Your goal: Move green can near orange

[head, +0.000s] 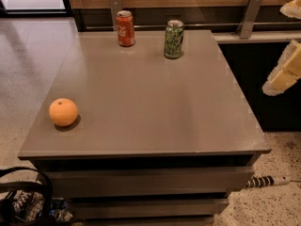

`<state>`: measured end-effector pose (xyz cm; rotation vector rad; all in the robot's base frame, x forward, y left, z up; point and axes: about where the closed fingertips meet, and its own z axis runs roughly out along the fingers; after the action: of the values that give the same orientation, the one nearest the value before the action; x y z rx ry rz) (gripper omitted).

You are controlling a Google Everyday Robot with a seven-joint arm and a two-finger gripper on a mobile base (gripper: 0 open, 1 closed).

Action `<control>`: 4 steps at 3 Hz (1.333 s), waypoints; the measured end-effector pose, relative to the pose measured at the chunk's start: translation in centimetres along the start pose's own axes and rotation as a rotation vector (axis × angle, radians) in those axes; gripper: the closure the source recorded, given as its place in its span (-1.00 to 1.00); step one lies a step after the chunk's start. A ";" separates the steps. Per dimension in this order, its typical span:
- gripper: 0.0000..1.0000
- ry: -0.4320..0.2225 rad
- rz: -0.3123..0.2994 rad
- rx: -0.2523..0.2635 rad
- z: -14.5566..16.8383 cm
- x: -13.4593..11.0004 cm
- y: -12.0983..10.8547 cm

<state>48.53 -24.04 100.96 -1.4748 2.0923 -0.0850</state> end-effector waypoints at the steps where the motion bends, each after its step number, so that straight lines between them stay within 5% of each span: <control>1: -1.00 -0.176 0.124 0.032 2.4 0.2 -3.7; 3: -1.00 -0.394 0.255 0.024 8.4 -1.0 -9.0; 4: -1.00 -0.394 0.255 0.024 8.4 -1.0 -9.0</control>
Offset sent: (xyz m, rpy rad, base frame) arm 0.1276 -0.0314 -0.0267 0.5236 -0.1602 -0.1353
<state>60.43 -24.39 97.64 -1.0932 1.9225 0.2575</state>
